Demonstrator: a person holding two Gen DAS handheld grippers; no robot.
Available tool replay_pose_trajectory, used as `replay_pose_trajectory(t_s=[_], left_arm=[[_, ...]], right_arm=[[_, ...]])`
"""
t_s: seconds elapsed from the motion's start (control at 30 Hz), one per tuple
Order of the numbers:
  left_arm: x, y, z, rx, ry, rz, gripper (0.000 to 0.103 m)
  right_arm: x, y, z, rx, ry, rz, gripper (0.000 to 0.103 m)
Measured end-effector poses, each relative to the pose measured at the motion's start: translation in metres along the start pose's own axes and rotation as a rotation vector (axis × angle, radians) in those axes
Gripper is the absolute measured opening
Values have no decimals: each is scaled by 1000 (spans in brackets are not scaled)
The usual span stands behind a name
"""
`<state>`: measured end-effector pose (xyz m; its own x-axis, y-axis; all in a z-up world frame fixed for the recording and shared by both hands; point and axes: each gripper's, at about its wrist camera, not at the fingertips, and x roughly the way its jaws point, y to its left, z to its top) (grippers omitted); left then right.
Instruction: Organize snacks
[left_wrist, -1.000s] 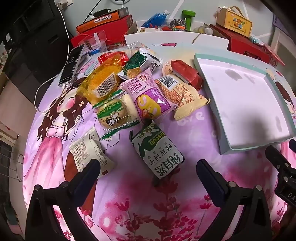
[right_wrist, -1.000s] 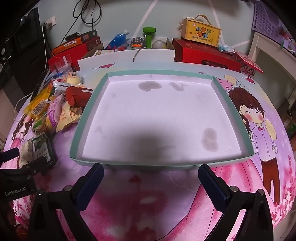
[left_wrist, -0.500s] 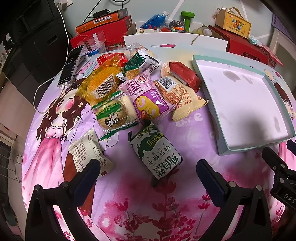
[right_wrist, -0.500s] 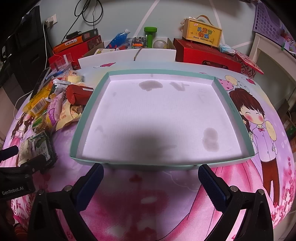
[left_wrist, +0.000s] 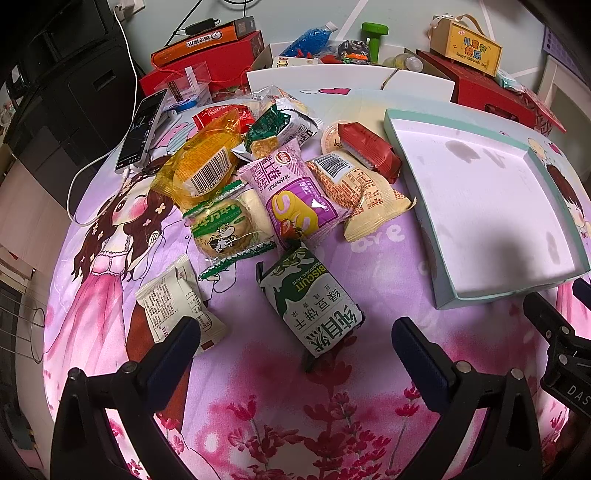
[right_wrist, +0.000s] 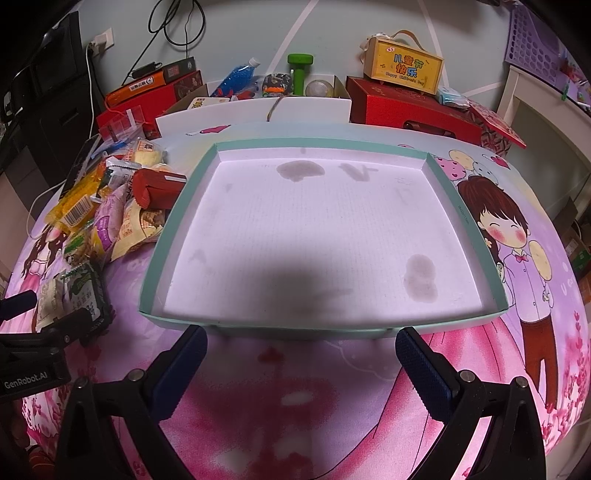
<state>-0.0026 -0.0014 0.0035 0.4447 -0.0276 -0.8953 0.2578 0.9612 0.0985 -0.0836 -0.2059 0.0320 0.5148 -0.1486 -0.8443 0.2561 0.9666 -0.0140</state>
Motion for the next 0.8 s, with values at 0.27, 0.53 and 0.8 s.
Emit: replay_pose_trajectory(t_s=[0.27,0.53,0.8], left_arm=[[0,0,0,2,0,-1,103],[0,-1,0,1,-2,-2,103],[0,-1,0,-1,-3,-5,103]], right_arm=[[1,0,0,0,3,-2,103],[1,0,-1,-3,0,-2,103],[1,2,-2,-9,0,-5,103]])
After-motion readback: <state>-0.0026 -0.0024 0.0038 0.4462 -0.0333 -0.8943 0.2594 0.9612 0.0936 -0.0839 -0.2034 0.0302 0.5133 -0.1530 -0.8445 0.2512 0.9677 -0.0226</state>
